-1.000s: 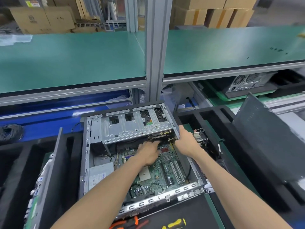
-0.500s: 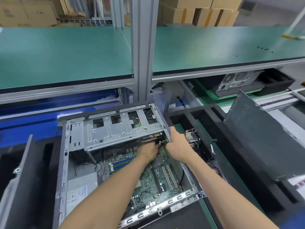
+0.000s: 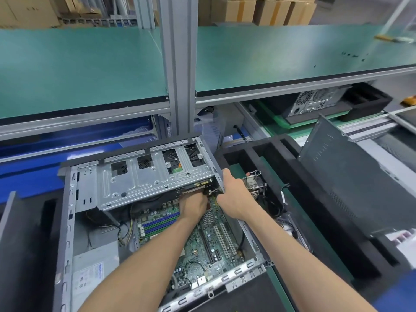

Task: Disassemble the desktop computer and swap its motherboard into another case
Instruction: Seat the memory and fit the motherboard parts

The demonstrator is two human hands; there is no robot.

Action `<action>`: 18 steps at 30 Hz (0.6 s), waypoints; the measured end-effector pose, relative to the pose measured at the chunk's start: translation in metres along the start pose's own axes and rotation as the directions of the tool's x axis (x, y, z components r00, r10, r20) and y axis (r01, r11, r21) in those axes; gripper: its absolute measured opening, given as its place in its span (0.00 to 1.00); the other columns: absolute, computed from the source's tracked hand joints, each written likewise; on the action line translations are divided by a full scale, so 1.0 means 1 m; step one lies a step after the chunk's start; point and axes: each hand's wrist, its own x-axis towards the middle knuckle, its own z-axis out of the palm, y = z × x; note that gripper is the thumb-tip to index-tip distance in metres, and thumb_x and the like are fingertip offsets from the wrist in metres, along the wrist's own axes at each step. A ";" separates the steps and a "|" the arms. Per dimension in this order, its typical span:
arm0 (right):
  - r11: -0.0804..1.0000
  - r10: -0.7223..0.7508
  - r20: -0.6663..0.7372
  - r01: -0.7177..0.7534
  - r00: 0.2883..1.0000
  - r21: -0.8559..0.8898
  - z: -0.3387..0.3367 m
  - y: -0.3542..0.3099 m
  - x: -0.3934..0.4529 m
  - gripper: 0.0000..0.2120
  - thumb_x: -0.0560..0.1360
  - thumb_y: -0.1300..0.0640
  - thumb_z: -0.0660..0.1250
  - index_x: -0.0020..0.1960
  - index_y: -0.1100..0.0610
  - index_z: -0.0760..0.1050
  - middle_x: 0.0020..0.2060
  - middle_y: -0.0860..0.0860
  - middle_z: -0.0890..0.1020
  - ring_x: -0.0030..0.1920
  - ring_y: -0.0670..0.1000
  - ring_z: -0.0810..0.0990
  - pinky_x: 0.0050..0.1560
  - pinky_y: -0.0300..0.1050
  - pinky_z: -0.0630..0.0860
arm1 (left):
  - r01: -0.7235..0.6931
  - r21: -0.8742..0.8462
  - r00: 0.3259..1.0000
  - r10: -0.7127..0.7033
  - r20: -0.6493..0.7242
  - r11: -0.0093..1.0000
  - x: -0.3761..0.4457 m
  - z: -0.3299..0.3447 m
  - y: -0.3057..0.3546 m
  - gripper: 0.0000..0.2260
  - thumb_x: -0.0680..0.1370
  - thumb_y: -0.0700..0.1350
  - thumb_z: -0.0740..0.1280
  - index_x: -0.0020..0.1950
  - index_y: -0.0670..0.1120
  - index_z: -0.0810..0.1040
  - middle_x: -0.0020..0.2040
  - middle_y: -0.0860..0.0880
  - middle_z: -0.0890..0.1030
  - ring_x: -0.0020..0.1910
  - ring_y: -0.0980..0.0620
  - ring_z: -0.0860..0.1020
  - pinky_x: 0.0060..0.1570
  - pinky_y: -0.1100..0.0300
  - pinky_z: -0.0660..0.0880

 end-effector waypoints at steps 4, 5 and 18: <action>1.000 0.007 0.004 -0.007 1.000 -0.013 0.000 0.000 0.000 0.27 0.74 0.65 0.60 0.72 0.58 0.57 0.40 0.53 0.71 0.35 0.50 0.71 0.29 0.44 0.63 | -0.043 -0.010 0.999 0.043 0.034 0.999 0.002 0.001 -0.003 0.17 0.81 0.40 0.56 0.32 0.46 0.61 0.33 0.48 0.70 0.39 0.47 0.71 0.39 0.58 0.64; 1.000 0.009 0.005 -0.009 1.000 -0.015 0.000 0.000 0.000 0.28 0.74 0.64 0.60 0.73 0.58 0.57 0.40 0.53 0.71 0.35 0.50 0.72 0.29 0.44 0.63 | -0.059 -0.007 0.996 0.059 0.067 0.998 0.003 0.002 -0.004 0.18 0.81 0.39 0.55 0.31 0.46 0.61 0.32 0.48 0.70 0.38 0.47 0.70 0.39 0.57 0.63; 1.000 0.011 0.001 -0.011 1.000 -0.027 0.000 0.000 0.003 0.25 0.74 0.65 0.60 0.69 0.57 0.58 0.42 0.56 0.74 0.36 0.52 0.73 0.29 0.45 0.65 | -0.111 -0.032 0.994 0.111 0.003 0.993 -0.003 -0.005 -0.004 0.19 0.82 0.41 0.56 0.31 0.47 0.58 0.28 0.50 0.64 0.26 0.54 0.62 0.32 0.55 0.58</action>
